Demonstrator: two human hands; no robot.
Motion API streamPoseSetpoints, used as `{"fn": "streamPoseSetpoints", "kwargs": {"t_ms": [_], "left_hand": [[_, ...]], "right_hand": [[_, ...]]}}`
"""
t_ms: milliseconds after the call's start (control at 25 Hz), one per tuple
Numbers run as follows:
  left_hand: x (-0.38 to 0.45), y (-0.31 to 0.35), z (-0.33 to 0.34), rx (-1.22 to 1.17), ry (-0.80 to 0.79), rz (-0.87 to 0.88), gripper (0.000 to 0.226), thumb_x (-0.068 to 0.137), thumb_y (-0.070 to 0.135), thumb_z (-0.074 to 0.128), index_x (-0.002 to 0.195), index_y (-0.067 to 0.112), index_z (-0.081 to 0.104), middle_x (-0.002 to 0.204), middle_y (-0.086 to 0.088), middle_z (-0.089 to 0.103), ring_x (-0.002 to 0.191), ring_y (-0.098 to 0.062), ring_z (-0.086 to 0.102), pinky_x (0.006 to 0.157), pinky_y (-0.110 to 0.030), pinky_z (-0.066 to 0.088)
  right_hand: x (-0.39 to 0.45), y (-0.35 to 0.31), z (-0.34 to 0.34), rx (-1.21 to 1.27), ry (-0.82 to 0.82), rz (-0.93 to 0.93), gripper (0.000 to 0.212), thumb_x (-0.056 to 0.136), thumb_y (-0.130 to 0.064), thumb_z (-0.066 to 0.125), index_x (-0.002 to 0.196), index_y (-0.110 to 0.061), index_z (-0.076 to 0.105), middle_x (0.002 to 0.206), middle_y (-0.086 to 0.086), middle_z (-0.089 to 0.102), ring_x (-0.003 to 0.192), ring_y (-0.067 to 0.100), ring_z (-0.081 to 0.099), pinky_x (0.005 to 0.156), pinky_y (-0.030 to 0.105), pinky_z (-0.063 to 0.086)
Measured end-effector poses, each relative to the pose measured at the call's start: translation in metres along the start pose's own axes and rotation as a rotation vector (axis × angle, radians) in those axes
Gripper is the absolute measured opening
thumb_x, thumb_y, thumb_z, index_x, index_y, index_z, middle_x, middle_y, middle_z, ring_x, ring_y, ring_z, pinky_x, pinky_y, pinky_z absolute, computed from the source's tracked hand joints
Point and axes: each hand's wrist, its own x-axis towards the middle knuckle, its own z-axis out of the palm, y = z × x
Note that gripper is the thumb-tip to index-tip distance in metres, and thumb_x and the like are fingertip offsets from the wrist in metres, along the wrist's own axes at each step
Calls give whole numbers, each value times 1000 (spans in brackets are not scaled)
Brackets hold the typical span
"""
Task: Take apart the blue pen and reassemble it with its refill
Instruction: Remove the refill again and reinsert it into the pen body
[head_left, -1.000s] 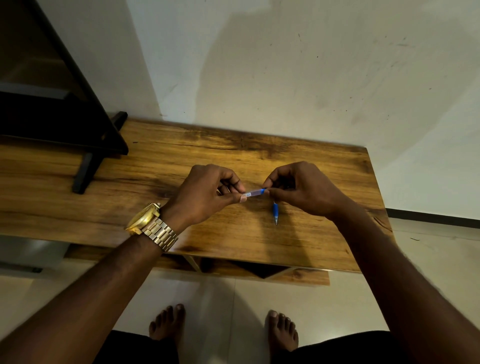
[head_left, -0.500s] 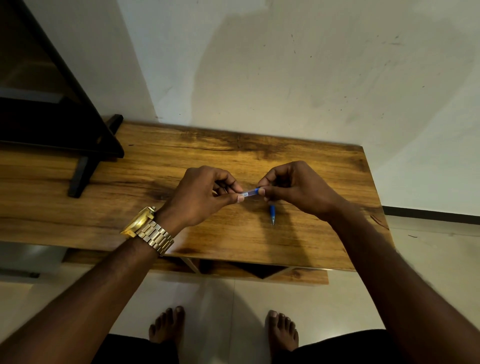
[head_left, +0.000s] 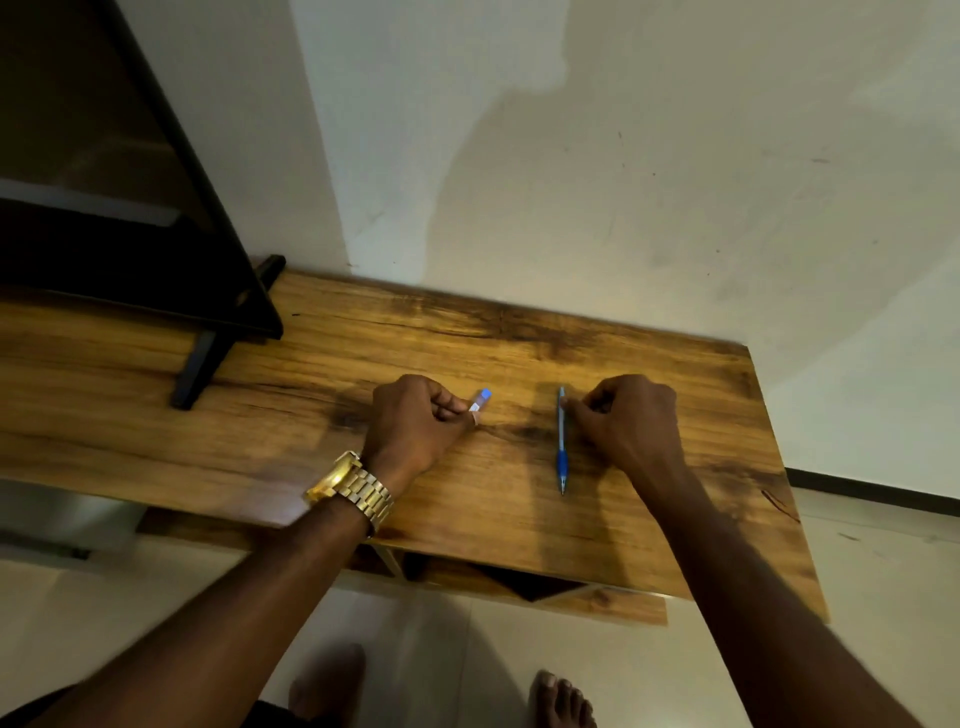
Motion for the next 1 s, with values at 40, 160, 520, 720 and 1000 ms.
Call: {"fn": "streamPoseSetpoints", "kwargs": {"t_ms": [40, 160, 520, 720, 1000], "left_hand": [[0, 1, 3, 29, 1, 7, 18, 78, 33, 97, 85, 20, 87, 72, 13, 77, 63, 6, 67, 56, -4, 48], [0, 5, 7, 160, 29, 37, 17, 81, 38, 93, 82, 22, 86, 78, 9, 81, 71, -2, 72, 67, -28, 63], [-3, 4, -5, 279, -13, 236, 16, 96, 38, 78, 104, 24, 82, 101, 5, 79, 95, -13, 73, 75, -34, 60], [-34, -8, -28, 622, -155, 293, 88, 93, 72, 61, 164, 26, 36, 170, -2, 34, 154, -24, 35, 118, -42, 40], [-79, -41, -11, 722, -239, 112, 109, 92, 89, 22, 172, 25, -14, 179, -5, -26, 167, -31, -20, 134, -60, 2]], "right_hand": [[-1, -2, 2, -12, -2, 18, 29, 88, -45, 88, 81, -18, 81, 68, -2, 73, 58, 6, 68, 45, 13, 45], [-5, -8, 13, -27, -61, 48, 27, 84, -39, 92, 78, -20, 75, 79, 4, 75, 63, 14, 73, 54, 27, 63], [-6, -26, -7, 1216, -224, 240, 13, 111, -9, 51, 99, -5, 56, 82, 8, 67, 67, 19, 68, 70, 39, 65], [-37, -39, -48, 1851, -226, 196, 26, 106, -33, 44, 87, -17, 53, 70, -3, 36, 54, 12, 30, 52, 28, 30], [-70, -39, -52, 2169, -262, 266, 67, 99, -72, 42, 56, -22, 33, 54, -8, 14, 49, 12, 11, 51, 27, 14]]}}
